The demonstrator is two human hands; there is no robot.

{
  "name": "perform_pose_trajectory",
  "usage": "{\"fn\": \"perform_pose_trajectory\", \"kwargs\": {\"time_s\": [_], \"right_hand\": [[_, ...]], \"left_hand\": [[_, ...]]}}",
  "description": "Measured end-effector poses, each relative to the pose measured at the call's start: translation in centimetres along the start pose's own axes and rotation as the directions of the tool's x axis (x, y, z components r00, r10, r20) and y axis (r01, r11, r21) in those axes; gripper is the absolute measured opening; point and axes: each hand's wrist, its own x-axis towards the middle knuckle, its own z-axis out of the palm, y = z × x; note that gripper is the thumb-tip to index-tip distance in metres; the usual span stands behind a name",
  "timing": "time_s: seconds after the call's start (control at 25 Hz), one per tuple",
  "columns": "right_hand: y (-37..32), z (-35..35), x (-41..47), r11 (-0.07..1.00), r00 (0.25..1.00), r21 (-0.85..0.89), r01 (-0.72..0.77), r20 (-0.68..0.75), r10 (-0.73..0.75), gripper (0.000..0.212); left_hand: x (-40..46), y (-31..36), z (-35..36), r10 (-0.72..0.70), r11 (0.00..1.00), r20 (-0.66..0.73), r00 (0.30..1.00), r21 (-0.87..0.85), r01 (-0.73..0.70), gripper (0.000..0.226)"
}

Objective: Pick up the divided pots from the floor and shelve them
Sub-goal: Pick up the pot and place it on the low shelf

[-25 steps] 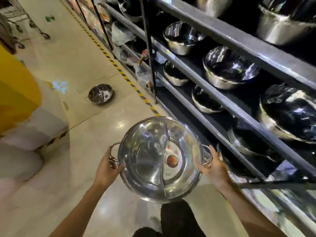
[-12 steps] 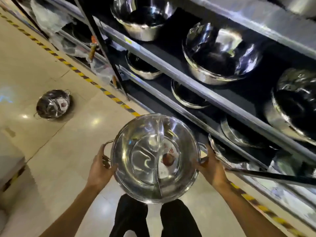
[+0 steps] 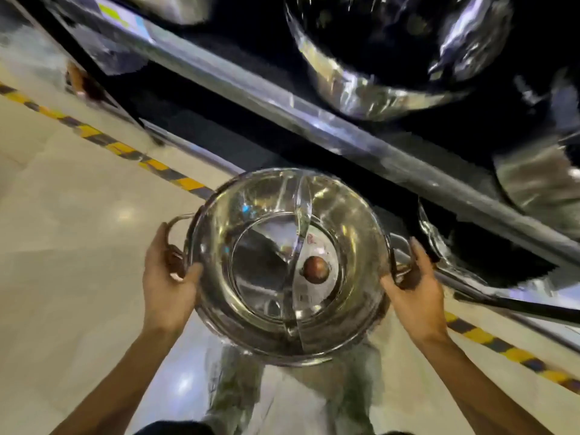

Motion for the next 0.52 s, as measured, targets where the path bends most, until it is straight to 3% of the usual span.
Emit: {"fn": "perform_pose_trajectory", "kwargs": {"time_s": [0.2,0.4,0.52], "right_hand": [[7.4,4.5,10.9,0.977,0.973,-0.004,0.213,-0.093,-0.213,0.080],[9.0,7.2,19.5,0.938,0.927,0.117,0.327,-0.231,-0.294,0.073],[8.1,7.2,23.4,0.935,0.904,0.053,0.351,-0.278,-0.324,0.074]], "left_hand": [[8.0,-6.6,8.8,0.178,0.980,-0.044,0.983,-0.087,-0.181,0.069],[16.4,-6.4,15.2,0.242,0.922,-0.162,0.957,-0.270,-0.279,0.063],[20.2,-4.8,17.9,0.281,0.883,-0.196,0.939,-0.329,-0.333,0.073]]}}
